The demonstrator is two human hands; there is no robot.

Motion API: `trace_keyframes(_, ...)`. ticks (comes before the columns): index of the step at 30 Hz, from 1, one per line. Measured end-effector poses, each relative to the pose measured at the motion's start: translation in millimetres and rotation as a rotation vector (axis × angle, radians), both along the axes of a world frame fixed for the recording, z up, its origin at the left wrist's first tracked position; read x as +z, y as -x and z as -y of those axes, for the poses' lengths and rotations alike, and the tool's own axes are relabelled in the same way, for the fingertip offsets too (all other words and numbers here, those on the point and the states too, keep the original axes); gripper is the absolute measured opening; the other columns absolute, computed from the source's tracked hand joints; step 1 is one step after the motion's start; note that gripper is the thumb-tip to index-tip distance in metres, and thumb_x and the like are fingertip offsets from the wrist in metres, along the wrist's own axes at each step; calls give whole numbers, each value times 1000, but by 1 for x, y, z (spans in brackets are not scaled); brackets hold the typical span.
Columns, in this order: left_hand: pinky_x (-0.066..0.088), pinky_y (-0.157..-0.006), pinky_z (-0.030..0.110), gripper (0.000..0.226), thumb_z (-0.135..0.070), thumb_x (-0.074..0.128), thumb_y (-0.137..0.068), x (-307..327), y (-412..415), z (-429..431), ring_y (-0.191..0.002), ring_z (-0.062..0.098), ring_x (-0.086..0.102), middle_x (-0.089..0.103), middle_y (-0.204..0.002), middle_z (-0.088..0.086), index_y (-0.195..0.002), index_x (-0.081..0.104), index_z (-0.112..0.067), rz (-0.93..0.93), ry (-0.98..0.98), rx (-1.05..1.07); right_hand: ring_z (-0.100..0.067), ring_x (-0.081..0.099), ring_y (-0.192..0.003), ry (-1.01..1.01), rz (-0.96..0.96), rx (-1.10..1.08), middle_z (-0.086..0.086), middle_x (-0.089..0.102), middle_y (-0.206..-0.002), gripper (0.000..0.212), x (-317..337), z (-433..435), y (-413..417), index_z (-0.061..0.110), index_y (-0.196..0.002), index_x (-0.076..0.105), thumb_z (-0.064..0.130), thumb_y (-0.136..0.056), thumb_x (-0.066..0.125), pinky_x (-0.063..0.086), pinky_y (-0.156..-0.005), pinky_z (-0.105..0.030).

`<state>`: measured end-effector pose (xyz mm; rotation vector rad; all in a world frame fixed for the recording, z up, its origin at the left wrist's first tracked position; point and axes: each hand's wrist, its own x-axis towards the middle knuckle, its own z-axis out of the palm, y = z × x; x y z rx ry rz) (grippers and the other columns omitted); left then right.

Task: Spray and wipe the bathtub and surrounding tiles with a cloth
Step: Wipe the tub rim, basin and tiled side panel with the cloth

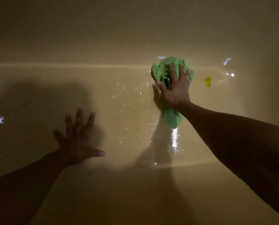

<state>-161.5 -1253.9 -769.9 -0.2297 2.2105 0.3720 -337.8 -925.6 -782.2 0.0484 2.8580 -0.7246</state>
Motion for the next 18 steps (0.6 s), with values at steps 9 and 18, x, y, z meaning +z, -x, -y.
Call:
trace_keyframes(9, -6, -112, 76, 153, -69, 88, -51, 4, 3, -4, -137, 32, -51, -60, -143, -15, -140, -36, -59, -18, -15, 26, -32, 45, -140, 329, -37, 372, -15, 60, -140, 40, 0, 54, -86, 10, -124, 69, 8, -87, 56, 34, -119, -41)
trace_keyframes(18, 10, -119, 64, 141, -60, 84, -70, 14, 2, 22, -148, 29, -36, -52, -150, -10, -145, -35, -47, 9, 6, -149, -21, 57, -123, 189, 99, 37, -2, 61, -137, 50, 61, -36, -39, 27, -136, 61, 9, -90, 66, 46, -109, -39)
